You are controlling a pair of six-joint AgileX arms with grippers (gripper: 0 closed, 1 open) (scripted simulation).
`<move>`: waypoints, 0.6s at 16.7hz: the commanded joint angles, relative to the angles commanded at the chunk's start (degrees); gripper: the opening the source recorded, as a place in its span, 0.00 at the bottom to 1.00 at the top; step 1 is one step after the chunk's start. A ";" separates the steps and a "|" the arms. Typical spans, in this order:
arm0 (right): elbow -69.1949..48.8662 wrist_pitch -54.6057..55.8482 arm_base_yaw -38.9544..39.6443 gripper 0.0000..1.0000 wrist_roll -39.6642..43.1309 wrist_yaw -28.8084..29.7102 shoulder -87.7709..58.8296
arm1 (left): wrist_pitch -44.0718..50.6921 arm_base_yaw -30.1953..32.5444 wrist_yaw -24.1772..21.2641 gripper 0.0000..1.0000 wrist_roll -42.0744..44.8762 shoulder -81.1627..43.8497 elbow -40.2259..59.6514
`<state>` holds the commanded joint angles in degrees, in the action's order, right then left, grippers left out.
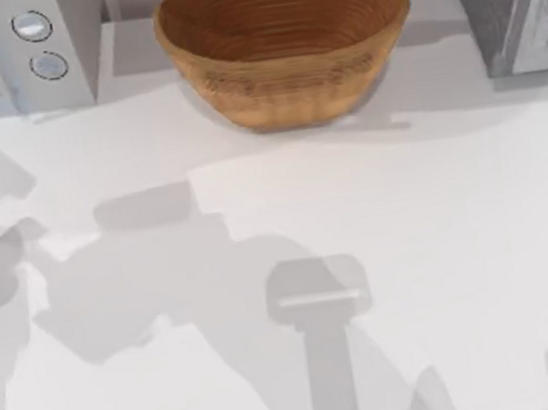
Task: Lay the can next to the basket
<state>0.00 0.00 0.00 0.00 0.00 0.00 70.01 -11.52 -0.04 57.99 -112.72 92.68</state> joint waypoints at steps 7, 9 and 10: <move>0.00 0.00 0.00 1.00 0.00 0.00 0.00 | -1.06 0.07 -0.03 1.00 -0.04 -0.29 -0.73; 0.00 0.00 0.00 1.00 0.00 0.00 0.00 | -4.17 0.00 -0.05 1.00 0.00 -0.99 -3.20; 0.00 0.00 0.00 1.00 0.00 0.00 0.00 | -6.31 -0.03 -0.05 1.00 0.05 -1.43 -4.63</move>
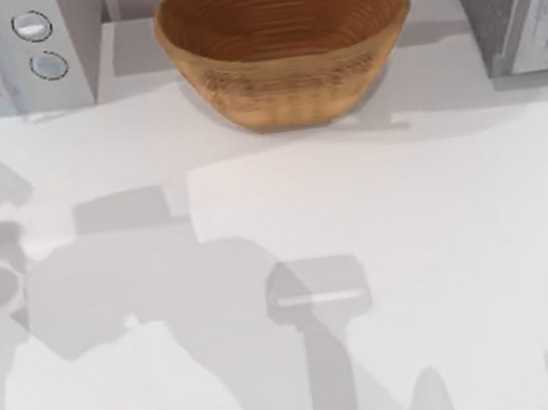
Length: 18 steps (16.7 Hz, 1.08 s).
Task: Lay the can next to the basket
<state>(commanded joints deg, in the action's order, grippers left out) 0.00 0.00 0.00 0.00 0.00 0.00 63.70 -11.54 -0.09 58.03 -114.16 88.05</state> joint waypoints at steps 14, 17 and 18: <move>0.00 0.00 0.00 1.00 0.00 0.00 0.00 | -6.28 -0.17 -0.01 0.55 0.19 -1.63 -4.79; 0.00 0.00 0.00 1.00 0.00 0.00 0.00 | -6.28 -0.17 -0.01 0.32 0.19 -1.63 -4.79; 0.00 0.00 0.00 1.00 0.00 0.00 0.00 | -6.28 -0.17 -0.01 0.25 0.19 -1.63 -4.79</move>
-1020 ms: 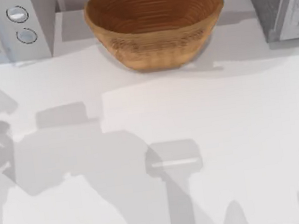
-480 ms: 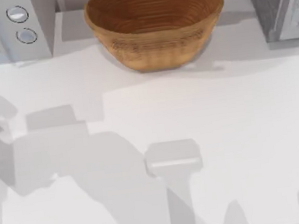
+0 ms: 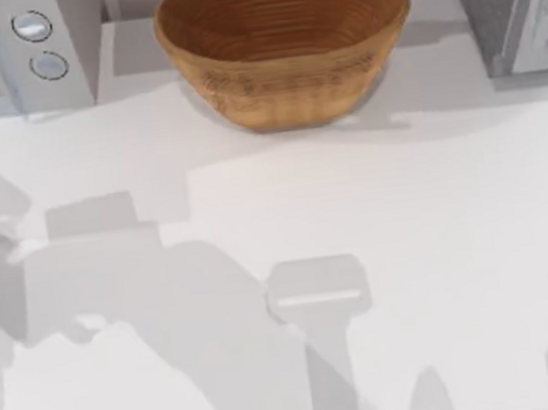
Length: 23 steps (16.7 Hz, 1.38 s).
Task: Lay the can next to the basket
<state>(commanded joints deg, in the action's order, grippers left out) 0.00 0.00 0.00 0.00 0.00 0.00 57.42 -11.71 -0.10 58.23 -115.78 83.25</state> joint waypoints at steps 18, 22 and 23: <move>0.00 0.00 0.00 1.00 0.00 0.00 0.00 | 1.76 4.55 -0.04 0.00 -7.79 -2.35 3.48; 0.00 0.00 0.00 1.00 0.00 0.00 0.00 | 4.36 12.29 -0.10 0.00 -22.65 -5.64 8.83; 0.00 0.00 0.00 1.00 0.00 0.00 0.00 | 5.12 14.59 -0.13 0.00 -27.01 -6.55 10.32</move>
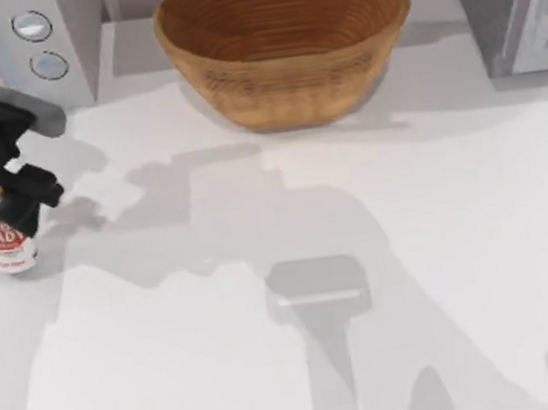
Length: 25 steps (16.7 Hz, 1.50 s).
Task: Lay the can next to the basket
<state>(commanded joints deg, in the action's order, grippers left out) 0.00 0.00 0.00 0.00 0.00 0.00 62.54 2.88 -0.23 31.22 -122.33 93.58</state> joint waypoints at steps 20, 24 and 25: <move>0.00 0.00 0.00 1.00 0.00 0.00 0.00 | 8.63 33.62 0.10 0.00 -65.97 -8.60 18.43; 0.00 0.00 0.00 1.00 0.00 0.00 0.00 | 8.17 33.46 0.08 0.00 -65.84 -8.60 17.93; 0.00 0.00 0.00 1.00 0.00 0.00 0.00 | 7.80 33.52 0.02 0.00 -65.87 -8.71 17.55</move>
<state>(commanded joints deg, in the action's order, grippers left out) 0.00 0.00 0.00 0.00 0.00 0.00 70.34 36.39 -0.21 -34.65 -131.04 111.13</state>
